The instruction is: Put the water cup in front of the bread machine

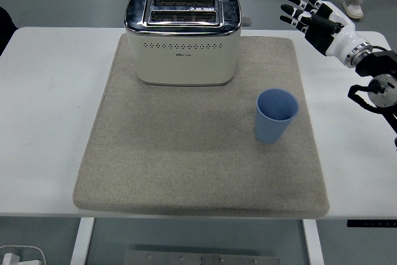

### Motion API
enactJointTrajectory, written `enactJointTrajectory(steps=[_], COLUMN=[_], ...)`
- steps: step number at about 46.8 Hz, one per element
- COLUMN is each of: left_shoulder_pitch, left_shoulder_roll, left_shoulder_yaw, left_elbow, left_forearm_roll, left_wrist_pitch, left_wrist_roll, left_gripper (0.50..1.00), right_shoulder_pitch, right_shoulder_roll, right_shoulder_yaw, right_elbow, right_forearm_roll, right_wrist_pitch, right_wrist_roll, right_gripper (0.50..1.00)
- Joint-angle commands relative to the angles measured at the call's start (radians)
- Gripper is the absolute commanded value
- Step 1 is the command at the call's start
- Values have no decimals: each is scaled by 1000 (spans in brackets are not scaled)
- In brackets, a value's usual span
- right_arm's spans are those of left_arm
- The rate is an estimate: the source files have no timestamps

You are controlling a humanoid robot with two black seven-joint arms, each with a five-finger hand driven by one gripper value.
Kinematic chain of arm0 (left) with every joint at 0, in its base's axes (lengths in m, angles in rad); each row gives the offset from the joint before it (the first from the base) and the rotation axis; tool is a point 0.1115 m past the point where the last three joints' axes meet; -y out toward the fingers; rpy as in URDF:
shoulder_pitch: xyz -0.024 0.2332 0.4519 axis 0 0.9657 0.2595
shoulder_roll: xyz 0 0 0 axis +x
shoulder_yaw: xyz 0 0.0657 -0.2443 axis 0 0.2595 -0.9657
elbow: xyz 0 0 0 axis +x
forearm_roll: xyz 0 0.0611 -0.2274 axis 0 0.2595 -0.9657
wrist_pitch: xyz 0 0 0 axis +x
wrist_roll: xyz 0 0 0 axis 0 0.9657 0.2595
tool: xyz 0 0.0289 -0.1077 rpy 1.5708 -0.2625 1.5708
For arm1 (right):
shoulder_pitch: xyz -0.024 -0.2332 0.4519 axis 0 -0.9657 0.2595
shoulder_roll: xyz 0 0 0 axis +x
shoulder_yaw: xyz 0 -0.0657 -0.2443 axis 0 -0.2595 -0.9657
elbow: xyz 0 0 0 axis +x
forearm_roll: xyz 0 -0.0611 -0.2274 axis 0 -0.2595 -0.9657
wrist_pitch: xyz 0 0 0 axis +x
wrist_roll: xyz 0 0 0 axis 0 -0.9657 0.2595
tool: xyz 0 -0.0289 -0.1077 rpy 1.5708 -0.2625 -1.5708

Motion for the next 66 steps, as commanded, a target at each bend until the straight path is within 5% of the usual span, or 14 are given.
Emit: enactJointTrajectory(steps=[1, 23, 44, 66], left_shoulder_pitch=[0, 0, 0, 0], left_shoulder_roll=[0, 0, 0, 0], left_shoulder_yaw=[0, 0, 0, 0], left_elbow=[0, 0, 0, 0], left_forearm_roll=[0, 0, 0, 0], left_wrist_pitch=[0, 0, 0, 0], left_wrist_roll=[0, 0, 0, 0], left_gripper=[1000, 1000, 1000, 1000], right_shoulder_pitch=[-8, -86, -215, -351], right_shoulder_roll=[-11, -142, -336, -359], right_shoulder_yaw=[1, 1, 1, 1], right_elbow=[2, 94, 315, 376], right_forearm_roll=[-57, -278, -513, -620], right_wrist_pitch=[18, 119, 122, 113], right_wrist_roll=[12, 105, 248, 305], right_gripper=[928, 928, 928, 928])
